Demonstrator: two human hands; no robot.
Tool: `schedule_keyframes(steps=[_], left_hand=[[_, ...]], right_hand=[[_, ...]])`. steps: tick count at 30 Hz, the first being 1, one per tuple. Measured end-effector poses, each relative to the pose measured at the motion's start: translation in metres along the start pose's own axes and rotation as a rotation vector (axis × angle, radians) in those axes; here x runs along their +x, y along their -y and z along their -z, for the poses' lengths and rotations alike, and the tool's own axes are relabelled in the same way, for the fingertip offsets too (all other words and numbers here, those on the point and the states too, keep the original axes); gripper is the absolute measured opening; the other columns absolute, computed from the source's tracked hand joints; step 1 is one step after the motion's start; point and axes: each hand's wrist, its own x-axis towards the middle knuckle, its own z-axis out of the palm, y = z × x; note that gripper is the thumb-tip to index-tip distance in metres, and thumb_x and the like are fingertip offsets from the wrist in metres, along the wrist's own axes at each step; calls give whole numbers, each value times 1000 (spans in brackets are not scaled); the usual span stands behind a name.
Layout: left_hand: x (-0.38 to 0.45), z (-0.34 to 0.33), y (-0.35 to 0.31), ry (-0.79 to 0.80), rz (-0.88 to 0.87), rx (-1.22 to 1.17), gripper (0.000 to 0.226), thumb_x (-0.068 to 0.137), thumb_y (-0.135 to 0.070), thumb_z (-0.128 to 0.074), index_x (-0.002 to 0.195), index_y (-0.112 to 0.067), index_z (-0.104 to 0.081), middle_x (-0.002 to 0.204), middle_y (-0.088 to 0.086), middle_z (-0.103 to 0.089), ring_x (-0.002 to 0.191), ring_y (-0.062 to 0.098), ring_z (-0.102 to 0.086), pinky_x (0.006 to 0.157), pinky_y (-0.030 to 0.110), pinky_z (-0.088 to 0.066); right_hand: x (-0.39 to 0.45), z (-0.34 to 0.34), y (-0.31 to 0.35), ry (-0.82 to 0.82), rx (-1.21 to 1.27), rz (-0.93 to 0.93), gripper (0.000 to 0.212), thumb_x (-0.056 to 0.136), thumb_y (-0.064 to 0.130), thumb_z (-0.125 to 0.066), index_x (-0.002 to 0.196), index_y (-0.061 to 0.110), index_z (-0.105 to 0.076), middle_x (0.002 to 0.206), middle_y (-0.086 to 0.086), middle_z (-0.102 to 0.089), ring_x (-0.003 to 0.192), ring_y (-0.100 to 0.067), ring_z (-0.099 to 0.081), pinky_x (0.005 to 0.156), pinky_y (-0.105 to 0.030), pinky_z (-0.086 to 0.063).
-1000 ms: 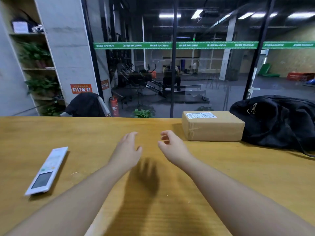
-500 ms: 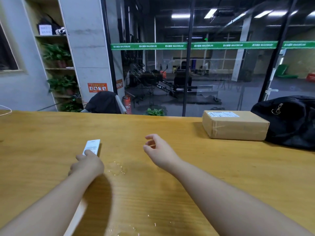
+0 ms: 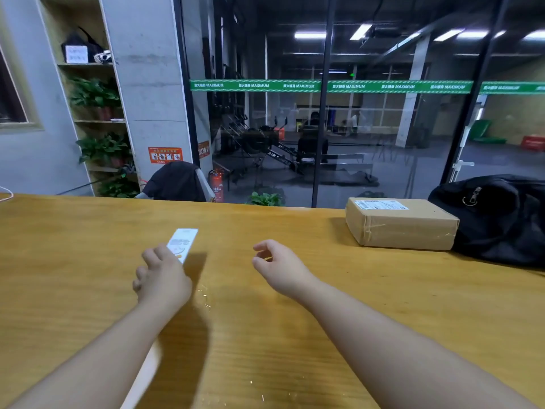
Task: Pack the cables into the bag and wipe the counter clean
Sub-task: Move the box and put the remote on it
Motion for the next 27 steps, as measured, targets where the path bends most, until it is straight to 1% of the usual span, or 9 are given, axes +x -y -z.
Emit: schedule_keyframes(steps=[3,6,10,12,16,18,22,25,27], left_hand=[[-14,-1,-34,-33,-158,-85,61,89,-13,-51,141,-7,-19,138,15,-24,121,40,-37,100,44,-33],[-31,-5,-72,-35,-356,-168,64,91,-15,-51,144,-12,-16,142,10,-20,124,34,-34,103,41,-29],[-53,-16,-120,-14,-678,-223,61,93,-16,-49,145,-14,-16,145,6,-19,130,25,-30,107,34,-26],[-63,-22,-145,19,-778,-234,60,94,-17,-49,145,-14,-18,146,4,-19,132,23,-28,108,32,-24],[-74,-37,-195,105,-921,-239,56,95,-19,-47,144,-16,-19,147,-2,-22,132,18,-27,109,28,-22],[-75,-44,-220,129,-1000,-227,53,95,-21,-47,142,-16,-24,146,-4,-26,130,16,-28,108,27,-23],[-73,-60,-272,112,-1149,-184,34,92,-23,-55,124,-16,-48,136,-1,-43,122,18,-41,104,32,-34],[-73,-76,-308,44,-1160,-186,28,91,-22,-56,119,-16,-55,130,0,-46,120,21,-44,100,32,-38],[-73,-85,-330,17,-1129,-220,28,93,-17,-53,120,-16,-57,128,1,-46,117,22,-45,96,28,-36]], right_hand=[[8,9,-9,-34,14,-45,41,96,29,-47,134,13,-48,128,-2,-56,110,-19,-56,89,-28,-45],[15,23,-20,-125,122,-115,48,96,30,-48,138,6,-42,127,-10,-58,108,-22,-59,98,-40,-48],[21,57,-38,-280,446,-218,53,97,23,-49,144,9,-30,108,-2,-54,92,-22,-61,83,-38,-56],[22,81,-51,-374,619,-261,42,96,19,-51,135,8,-40,107,-5,-60,90,-21,-64,72,-32,-57],[15,129,-77,-503,912,-354,14,96,9,-50,110,6,-51,93,-7,-66,79,-20,-68,79,-36,-59],[13,153,-91,-545,944,-388,18,96,7,-51,113,8,-52,92,-6,-64,74,-17,-66,81,-35,-58],[16,196,-123,-649,1021,-425,27,93,3,-54,120,-1,-52,97,-13,-63,85,-23,-65,82,-38,-57],[26,225,-144,-731,1063,-441,30,91,2,-57,121,-1,-51,103,-15,-63,83,-25,-65,73,-34,-59],[36,241,-156,-756,1110,-437,25,91,3,-57,116,3,-52,111,-15,-64,76,-22,-64,78,-33,-57]])
